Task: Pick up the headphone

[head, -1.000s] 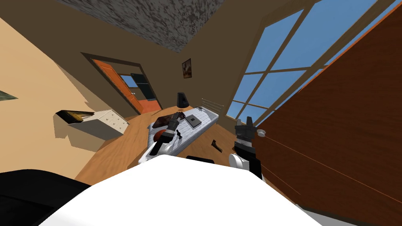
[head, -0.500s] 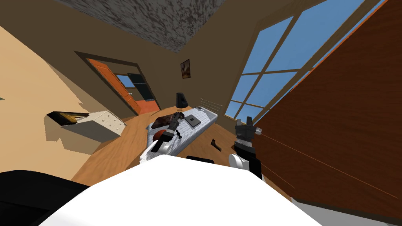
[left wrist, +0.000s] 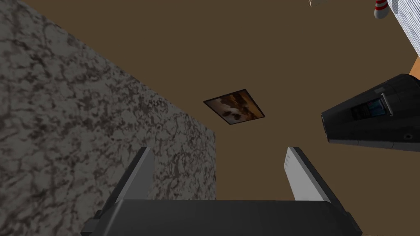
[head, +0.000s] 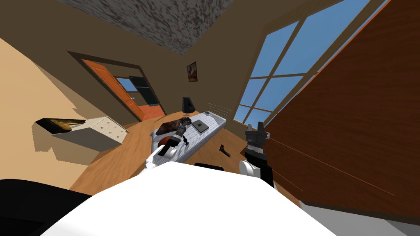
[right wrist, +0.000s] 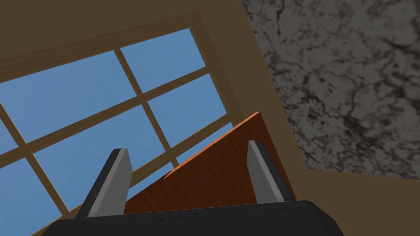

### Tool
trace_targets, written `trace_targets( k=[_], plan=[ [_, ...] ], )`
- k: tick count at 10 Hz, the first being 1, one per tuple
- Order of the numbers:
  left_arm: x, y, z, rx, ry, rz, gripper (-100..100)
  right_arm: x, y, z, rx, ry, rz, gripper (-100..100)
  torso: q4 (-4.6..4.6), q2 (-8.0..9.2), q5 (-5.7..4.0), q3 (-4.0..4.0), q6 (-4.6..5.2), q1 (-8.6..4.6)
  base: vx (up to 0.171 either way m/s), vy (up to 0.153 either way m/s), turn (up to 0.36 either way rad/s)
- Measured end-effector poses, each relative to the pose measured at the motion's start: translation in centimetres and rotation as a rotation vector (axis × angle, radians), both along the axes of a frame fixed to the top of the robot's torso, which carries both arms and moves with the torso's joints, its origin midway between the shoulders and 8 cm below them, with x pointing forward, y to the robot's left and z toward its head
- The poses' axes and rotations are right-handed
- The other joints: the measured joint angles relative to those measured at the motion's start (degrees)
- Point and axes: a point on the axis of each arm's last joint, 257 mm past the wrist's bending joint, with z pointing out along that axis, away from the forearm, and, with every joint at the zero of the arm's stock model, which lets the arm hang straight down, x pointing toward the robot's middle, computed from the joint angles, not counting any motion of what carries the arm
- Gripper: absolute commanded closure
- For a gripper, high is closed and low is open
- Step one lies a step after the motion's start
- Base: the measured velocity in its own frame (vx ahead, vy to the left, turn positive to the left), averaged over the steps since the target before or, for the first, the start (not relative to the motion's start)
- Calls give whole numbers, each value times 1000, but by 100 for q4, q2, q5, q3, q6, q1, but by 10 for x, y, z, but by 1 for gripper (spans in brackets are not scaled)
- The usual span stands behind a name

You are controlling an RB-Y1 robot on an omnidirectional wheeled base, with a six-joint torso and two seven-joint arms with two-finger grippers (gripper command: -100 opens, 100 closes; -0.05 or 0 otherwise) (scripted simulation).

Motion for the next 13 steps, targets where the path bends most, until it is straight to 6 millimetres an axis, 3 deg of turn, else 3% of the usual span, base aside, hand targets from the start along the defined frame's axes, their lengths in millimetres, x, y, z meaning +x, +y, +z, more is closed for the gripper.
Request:
trace_targets(
  k=[9,13],
  plan=[
    [21,84,-79,200,196,96,-100,0,0,0,0,0,0,0,-3,-12,-1,-7,-2,-8,27,-28,-55],
    [21,123,-100,276,270,144,-100,0,0,0,0,0,0,0,-2,-10,-2,-6,-1,-7,33,-24,-35]
  ],
)
